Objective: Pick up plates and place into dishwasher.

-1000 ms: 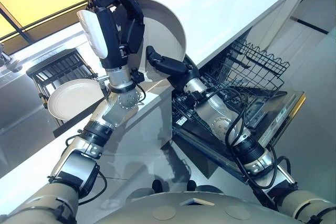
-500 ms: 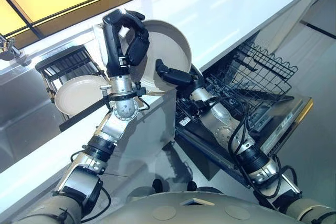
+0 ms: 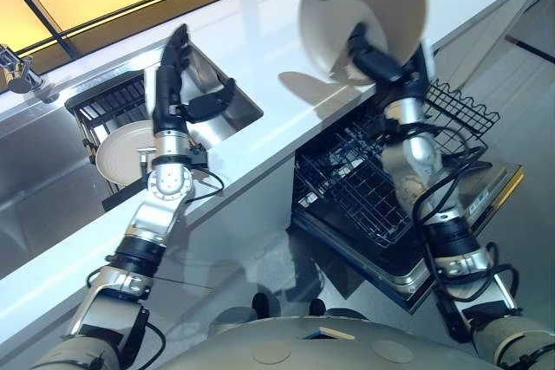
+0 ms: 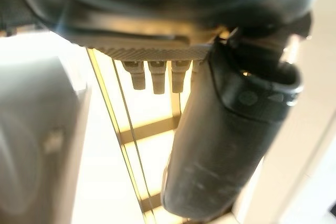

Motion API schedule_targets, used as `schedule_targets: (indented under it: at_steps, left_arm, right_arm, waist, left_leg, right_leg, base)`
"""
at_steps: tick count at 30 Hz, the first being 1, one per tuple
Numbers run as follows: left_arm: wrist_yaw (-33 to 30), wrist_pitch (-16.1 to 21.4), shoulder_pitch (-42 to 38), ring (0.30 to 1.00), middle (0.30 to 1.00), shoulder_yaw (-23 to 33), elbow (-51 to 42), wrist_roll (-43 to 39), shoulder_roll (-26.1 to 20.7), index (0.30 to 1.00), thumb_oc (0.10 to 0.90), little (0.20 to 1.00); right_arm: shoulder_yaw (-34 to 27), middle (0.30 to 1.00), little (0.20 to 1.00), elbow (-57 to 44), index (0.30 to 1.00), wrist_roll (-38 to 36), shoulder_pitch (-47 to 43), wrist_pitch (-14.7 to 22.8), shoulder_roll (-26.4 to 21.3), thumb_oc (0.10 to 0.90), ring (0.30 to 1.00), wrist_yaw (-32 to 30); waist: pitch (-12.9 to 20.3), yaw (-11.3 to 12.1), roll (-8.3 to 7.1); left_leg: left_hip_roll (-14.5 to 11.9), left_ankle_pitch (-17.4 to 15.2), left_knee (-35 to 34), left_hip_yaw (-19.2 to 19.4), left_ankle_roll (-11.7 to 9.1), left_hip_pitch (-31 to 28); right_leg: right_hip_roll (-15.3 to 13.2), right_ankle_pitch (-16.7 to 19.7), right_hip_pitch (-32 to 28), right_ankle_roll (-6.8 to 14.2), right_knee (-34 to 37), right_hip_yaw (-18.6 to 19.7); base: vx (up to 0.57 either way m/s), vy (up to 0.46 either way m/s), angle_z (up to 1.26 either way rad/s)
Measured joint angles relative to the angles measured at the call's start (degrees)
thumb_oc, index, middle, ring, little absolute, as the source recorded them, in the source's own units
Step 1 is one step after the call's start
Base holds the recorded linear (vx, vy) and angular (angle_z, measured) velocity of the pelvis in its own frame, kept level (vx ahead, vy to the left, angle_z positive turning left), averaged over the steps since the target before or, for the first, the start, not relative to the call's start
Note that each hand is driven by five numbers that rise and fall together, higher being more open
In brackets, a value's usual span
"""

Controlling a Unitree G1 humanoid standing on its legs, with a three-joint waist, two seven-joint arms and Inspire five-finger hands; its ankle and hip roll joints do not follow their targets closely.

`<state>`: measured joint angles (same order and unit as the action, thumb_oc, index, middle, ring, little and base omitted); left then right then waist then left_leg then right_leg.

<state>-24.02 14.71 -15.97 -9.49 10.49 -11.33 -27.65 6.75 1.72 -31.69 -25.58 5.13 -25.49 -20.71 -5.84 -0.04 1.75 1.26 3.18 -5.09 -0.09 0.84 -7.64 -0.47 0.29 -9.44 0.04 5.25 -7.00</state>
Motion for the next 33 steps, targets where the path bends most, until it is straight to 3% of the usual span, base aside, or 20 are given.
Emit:
schedule_targets:
  at_steps: [7,12,15,19,25,33]
  left_arm:
    - [1.60,-1.13,-1.47,0.900,0.900,3.66,5.17,-1.00,-6.12,0.900,0.800,0.900]
    - [3.43,-1.40,-1.48,0.900,0.900,6.46,5.35,-1.00,-9.66,0.900,0.800,0.900]
    - [3.44,-3.35,-1.45,0.900,0.900,10.49,5.39,-1.05,-11.40,0.900,0.800,0.900]
    - [2.85,-3.64,-0.84,0.900,0.900,14.59,5.50,-1.34,-13.33,0.900,0.800,0.900]
    - [0.58,-4.97,1.03,0.900,0.900,16.42,6.36,-2.27,-13.95,0.900,0.800,0.900]
    - [-1.33,-5.22,2.51,0.900,0.900,16.52,9.76,-2.79,-14.26,0.900,0.800,0.900]
  right_arm:
    - [-3.83,0.300,0.200,14.54,0.300,12.30,-2.83,1.25,-8.43,0.100,0.300,-5.92]
    - [-8.34,0.300,0.200,25.10,0.300,24.83,-2.63,-1.61,-14.93,0.100,0.300,-9.19]
    - [-11.52,0.300,0.200,28.38,0.300,28.94,-1.12,-2.87,-16.51,0.100,0.300,-10.51]
    - [-14.67,0.300,0.200,32.57,0.300,29.01,1.42,-3.61,-16.64,0.100,0.300,-11.94]
    - [-17.92,0.300,0.200,38.82,0.300,28.36,6.00,-3.84,-16.67,0.100,0.300,-13.00]
    - [-16.75,0.300,0.200,43.08,0.300,28.52,6.97,-2.04,-17.19,0.100,0.300,-7.05]
  waist:
    - [-0.05,0.54,-0.03]
    - [-2.02,1.24,0.44]
    - [-3.12,1.23,0.36]
    - [-4.44,1.33,0.71]
    - [-6.47,1.20,3.59]
    - [-9.04,1.43,7.06]
  left_leg:
    - [0.20,0.18,-0.02,-1.19,0.04,0.33]
    - [0.77,0.49,-0.01,-1.87,0.44,0.39]
    - [0.96,0.56,-0.01,-2.03,0.56,0.42]
    - [1.01,0.60,-0.01,-2.31,0.59,0.46]
    - [1.56,1.12,0.02,-3.62,0.85,1.81]
    - [1.96,1.67,0.06,-4.86,0.88,4.11]
  right_leg:
    - [-0.14,-0.15,-0.17,0.18,0.02,-1.09]
    - [-0.68,-0.30,-0.43,0.34,0.02,-1.62]
    - [-0.85,-0.30,-0.47,0.35,0.02,-1.74]
    - [-0.90,-0.35,-0.50,0.41,0.02,-1.93]
    - [-1.65,-0.44,0.23,0.55,0.00,-2.89]
    - [-1.96,-0.59,2.06,0.79,-0.02,-4.20]
  base:
    - [0.05,-0.023,0.09]
    - [0.08,-0.021,0.08]
    - [0.05,-0.004,0.03]
    - [0.02,0.012,0.04]
    - [0.01,0.029,0.12]
    - [-0.02,0.020,0.09]
